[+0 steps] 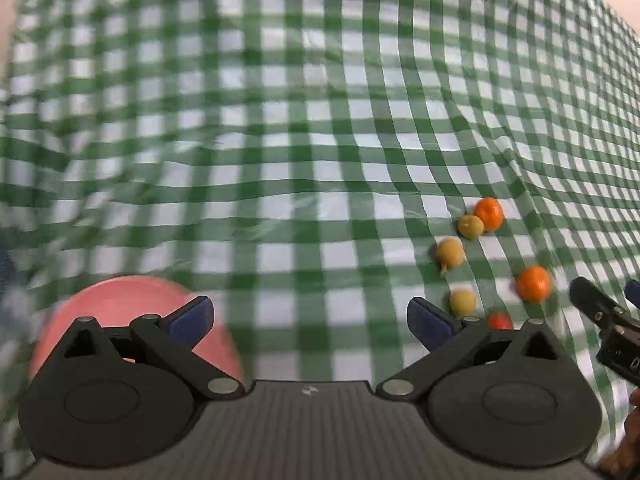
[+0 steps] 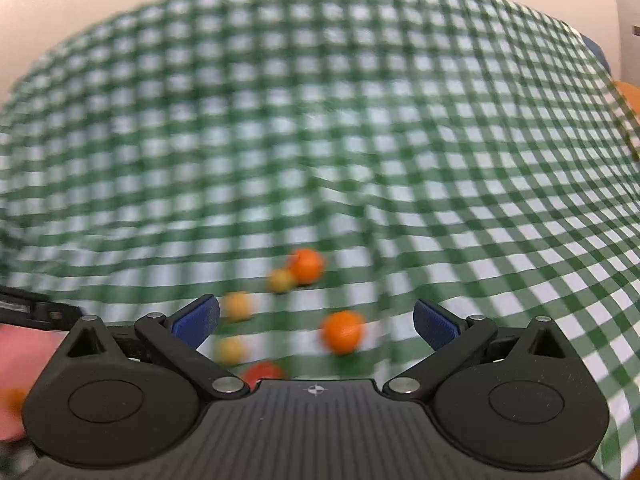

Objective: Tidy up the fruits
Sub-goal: 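Grasp a yellow-green small fruit with the left tool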

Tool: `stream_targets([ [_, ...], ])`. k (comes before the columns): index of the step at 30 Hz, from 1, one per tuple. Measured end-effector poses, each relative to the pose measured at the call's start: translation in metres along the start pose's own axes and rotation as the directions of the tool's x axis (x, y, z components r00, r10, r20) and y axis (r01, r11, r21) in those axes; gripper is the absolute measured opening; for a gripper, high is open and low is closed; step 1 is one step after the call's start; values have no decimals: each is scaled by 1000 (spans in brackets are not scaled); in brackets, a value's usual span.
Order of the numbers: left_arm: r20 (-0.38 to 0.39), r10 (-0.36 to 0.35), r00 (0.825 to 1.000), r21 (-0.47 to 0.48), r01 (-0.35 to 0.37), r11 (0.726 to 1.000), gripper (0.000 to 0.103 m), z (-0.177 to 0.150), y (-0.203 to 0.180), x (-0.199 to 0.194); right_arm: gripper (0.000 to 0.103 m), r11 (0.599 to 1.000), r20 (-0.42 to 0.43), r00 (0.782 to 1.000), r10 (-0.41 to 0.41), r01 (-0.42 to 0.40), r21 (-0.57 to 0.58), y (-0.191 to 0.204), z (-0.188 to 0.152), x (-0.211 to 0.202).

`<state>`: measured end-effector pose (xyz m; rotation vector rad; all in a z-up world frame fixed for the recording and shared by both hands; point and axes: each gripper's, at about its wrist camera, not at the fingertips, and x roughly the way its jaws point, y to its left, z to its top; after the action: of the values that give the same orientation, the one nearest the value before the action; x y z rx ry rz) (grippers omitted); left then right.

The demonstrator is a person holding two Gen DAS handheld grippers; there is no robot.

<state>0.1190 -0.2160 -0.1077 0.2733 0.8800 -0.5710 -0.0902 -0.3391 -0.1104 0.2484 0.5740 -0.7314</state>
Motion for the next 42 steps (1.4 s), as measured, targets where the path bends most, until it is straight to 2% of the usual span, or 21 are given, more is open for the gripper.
stream_targets([
  [3,-4,7,1000,5,-7,1000,103,13,-11,49,102,998,-39,997,-65,66,22,-29,-4,48],
  [9,-42,36,998,14,-35,999,103,20,-20,115,102,988,-107,988,-107,118,99,-69,-13,104],
  [11,-33,17,999,-6,-17,1000,103,19,-17,119,102,986,-111,989,-99,113,126,-75,-13,104],
  [13,-29,-34,999,-31,34,999,103,21,-14,115,102,987,-92,993,-71,83,136,-74,-13,99],
  [18,-55,-157,986,-33,155,987,103,29,-21,106,102,997,-73,997,5,1,78,-53,-16,82],
  [20,-60,-173,983,-3,174,985,103,32,-34,102,102,999,-62,998,30,-29,19,-41,-15,79],
  [23,-89,-162,983,89,169,982,103,37,-59,104,100,995,-55,996,72,-76,-62,-27,-12,80],
  [24,-95,-158,983,118,169,979,103,38,-65,105,93,991,-64,994,92,-98,-88,-24,-11,81],
  [25,-102,-153,983,146,167,975,103,39,-72,106,79,988,-77,992,102,-110,-108,-21,-12,83],
  [26,-104,-148,983,169,164,972,103,40,-77,108,72,986,-93,990,102,-113,-123,-17,-13,84],
  [27,-101,-144,985,188,161,969,102,37,-82,107,60,985,-119,988,101,-117,-130,-15,-14,88],
  [28,-97,-148,984,201,165,965,99,37,-88,106,54,985,-141,984,105,-123,-123,-16,-15,92],
  [30,-111,-162,980,221,184,958,87,38,-97,112,52,989,-164,981,101,-118,-94,-20,-21,98],
  [31,-129,-169,977,222,194,955,76,39,-100,117,52,989,-165,981,101,-117,-90,-21,-23,100],
  [33,-132,-170,977,227,197,954,67,37,-103,122,51,989,-155,983,98,-114,-97,-20,-23,100],
  [34,-112,-173,978,238,196,951,46,36,-103,121,45,989,-153,984,90,-107,-103,-19,-23,101],
  [35,-108,-183,977,243,204,948,32,36,-103,118,40,989,-149,986,78,-95,-116,-17,-23,101],
  [39,-118,-198,973,209,219,953,32,38,-94,104,40,989,-122,991,46,-63,-133,-12,-22,92],
  [42,-111,-182,977,193,201,960,32,39,-82,80,40,996,-83,996,43,-49,-80,-13,-11,71],
])
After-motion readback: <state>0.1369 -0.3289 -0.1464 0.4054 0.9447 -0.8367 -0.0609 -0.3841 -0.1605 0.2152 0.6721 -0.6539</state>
